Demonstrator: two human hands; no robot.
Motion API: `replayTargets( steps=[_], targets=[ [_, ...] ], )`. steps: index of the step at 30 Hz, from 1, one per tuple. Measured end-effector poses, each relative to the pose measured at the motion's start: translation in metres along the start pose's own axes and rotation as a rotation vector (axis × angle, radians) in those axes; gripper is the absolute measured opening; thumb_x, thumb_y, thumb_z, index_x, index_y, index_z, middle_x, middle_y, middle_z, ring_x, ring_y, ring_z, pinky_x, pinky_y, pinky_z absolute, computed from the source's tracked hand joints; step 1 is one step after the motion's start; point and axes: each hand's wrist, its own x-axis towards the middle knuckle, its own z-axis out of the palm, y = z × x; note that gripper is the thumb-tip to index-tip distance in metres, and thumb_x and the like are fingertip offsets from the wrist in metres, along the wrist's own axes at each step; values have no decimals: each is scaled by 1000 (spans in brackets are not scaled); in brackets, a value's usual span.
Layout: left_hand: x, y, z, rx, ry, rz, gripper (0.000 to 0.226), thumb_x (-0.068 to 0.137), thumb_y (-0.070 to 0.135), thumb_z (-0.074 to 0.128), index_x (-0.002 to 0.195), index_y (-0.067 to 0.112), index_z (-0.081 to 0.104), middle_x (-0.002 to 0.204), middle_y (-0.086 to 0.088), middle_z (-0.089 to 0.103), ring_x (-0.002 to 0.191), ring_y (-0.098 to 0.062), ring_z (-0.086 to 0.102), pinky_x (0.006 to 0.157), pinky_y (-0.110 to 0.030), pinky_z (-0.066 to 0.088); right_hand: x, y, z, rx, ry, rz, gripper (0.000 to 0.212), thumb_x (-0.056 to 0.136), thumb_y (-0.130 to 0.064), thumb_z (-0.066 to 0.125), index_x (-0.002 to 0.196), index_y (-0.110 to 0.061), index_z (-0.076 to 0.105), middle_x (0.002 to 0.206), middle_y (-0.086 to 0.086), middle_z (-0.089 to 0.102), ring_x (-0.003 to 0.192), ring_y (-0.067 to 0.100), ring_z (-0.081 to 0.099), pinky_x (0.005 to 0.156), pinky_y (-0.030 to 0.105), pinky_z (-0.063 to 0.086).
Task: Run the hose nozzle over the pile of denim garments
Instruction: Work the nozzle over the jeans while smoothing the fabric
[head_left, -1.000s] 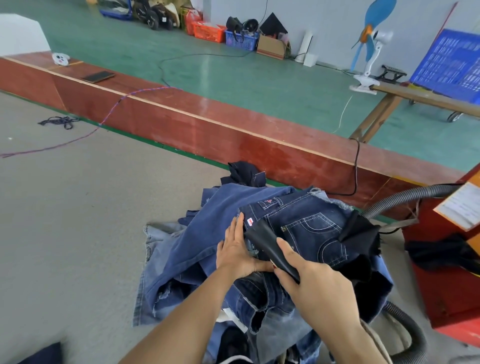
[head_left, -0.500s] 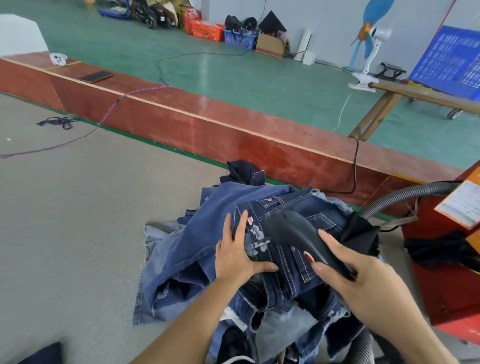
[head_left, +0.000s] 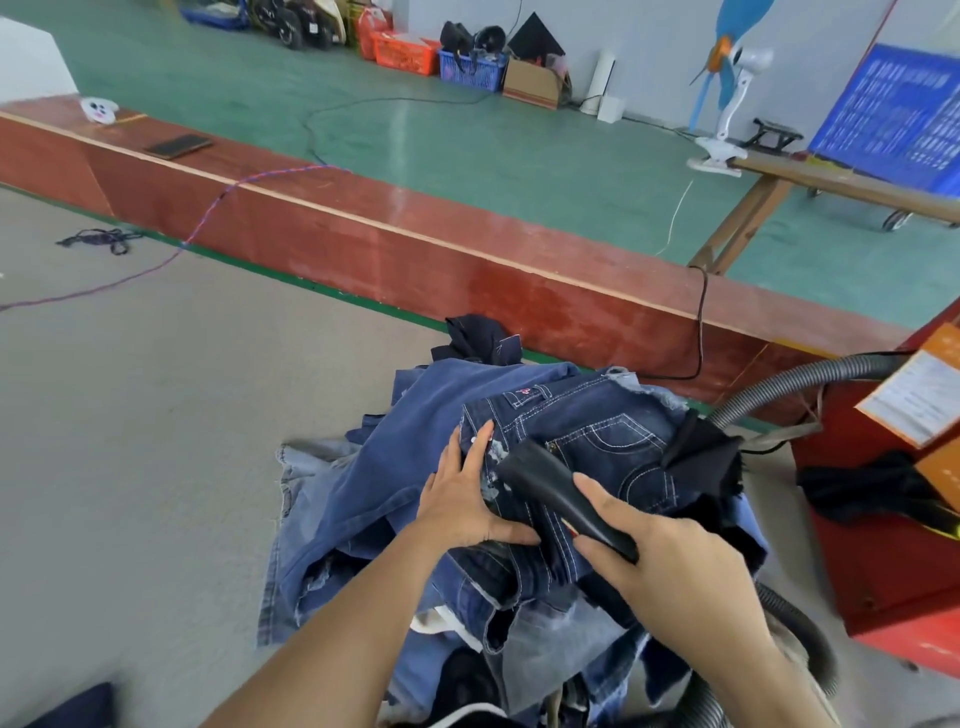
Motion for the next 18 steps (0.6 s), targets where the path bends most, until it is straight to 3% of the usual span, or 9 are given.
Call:
replayTargets(
  steps=[3, 6, 8, 12, 13, 16, 18],
  targets=[
    [1, 1, -1, 20, -30, -28, 145, 41, 74, 81, 139, 56, -26, 157, 4, -29, 149, -24, -6, 119, -51, 15, -2, 7, -16, 224, 90, 40, 50, 82, -60, 58, 118, -78, 28, 67, -26, 63, 60, -5, 59, 54, 14, 45],
    [2, 1, -2, 22, -43, -42, 145, 42, 74, 80, 138, 56, -27, 157, 5, -30, 149, -24, -6, 118, -52, 16, -11, 20, -29, 300, 186, 70, 51, 77, -59, 61, 108, -82, 28, 66, -18, 64, 56, 0, 61, 56, 20, 50],
    [2, 1, -1, 22, -39, -38, 145, 42, 74, 80, 138, 56, -27, 157, 5, -30, 149, -23, -7, 118, -52, 15, -16, 23, -31, 267, 141, 67, 53, 78, -59, 62, 106, -83, 24, 69, -20, 64, 57, 1, 61, 54, 18, 48],
    [3, 1, 1, 31, -24, -40, 145, 42, 74, 80, 137, 57, -28, 157, 5, -29, 149, -24, -5, 118, -51, 16, -17, 16, -26, 94, 0, 26, 52, 83, -65, 54, 106, -85, 12, 74, -42, 53, 67, -15, 54, 59, 9, 44],
    [3, 1, 2, 28, -17, -38, 145, 42, 74, 80, 136, 58, -28, 157, 5, -29, 149, -23, -5, 118, -51, 16, -17, 14, -22, 48, -15, 8, 51, 84, -66, 50, 109, -84, 10, 74, -40, 54, 67, -14, 54, 58, 8, 43],
    [2, -1, 3, 12, 14, -15, 142, 41, 73, 81, 130, 62, -29, 158, 5, -27, 149, -22, -7, 118, -52, 16, -9, 7, -8, -31, -17, -34, 53, 89, -64, 44, 127, -76, 9, 65, -14, 59, 58, 0, 55, 52, 14, 42],
    [2, -3, 4, -8, 25, -4, 142, 40, 74, 81, 131, 62, -28, 158, 4, -26, 149, -20, -8, 118, -53, 16, -4, 4, -4, 1, -20, -21, 53, 89, -63, 46, 132, -72, 16, 66, -14, 60, 58, 1, 56, 53, 16, 43]
  ],
)
